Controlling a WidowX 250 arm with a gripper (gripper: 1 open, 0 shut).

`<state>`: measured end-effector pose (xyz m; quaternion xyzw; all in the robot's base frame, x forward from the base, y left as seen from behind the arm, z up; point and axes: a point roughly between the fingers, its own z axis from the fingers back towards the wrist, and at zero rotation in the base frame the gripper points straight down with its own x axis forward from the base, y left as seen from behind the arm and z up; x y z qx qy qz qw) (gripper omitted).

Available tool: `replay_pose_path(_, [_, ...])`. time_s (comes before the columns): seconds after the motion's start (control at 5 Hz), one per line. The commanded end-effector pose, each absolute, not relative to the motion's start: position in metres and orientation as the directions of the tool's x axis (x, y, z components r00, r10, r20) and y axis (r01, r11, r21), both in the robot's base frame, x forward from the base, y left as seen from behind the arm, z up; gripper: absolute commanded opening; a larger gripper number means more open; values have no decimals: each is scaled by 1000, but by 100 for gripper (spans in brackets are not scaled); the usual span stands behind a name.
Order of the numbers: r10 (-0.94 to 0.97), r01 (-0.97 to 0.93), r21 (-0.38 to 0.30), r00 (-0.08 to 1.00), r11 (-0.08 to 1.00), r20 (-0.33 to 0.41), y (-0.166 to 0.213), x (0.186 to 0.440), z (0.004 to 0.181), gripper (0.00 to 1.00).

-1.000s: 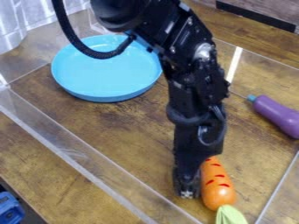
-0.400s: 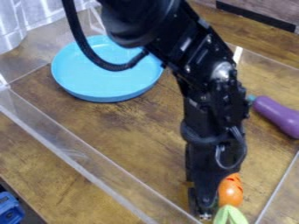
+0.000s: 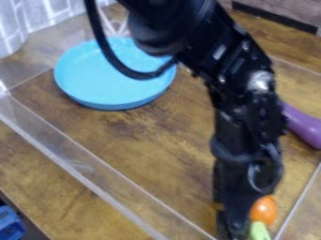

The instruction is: Move the carrot to the right side

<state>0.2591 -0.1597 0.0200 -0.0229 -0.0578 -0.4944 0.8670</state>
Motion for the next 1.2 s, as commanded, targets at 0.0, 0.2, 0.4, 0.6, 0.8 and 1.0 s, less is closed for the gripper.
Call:
replay_pose_path(0.0, [-855,860,46,497,508,145,-164,267,36,0])
replay_pose_path(0.2, [-855,858,50,500,510,141,-164,269,42,100])
replay_pose_path(0.4, [-876,879,52,464,474,133,-171,275,39,100])
replay_pose_path(0.6, [-878,880,59,461,471,132,-168,275,46,0])
replay_pose_path(0.8, [-879,881,65,458,468,132,-164,275,52,0])
replay_pose_path(1.0, [-880,881,72,456,467,132,-161,275,58,0])
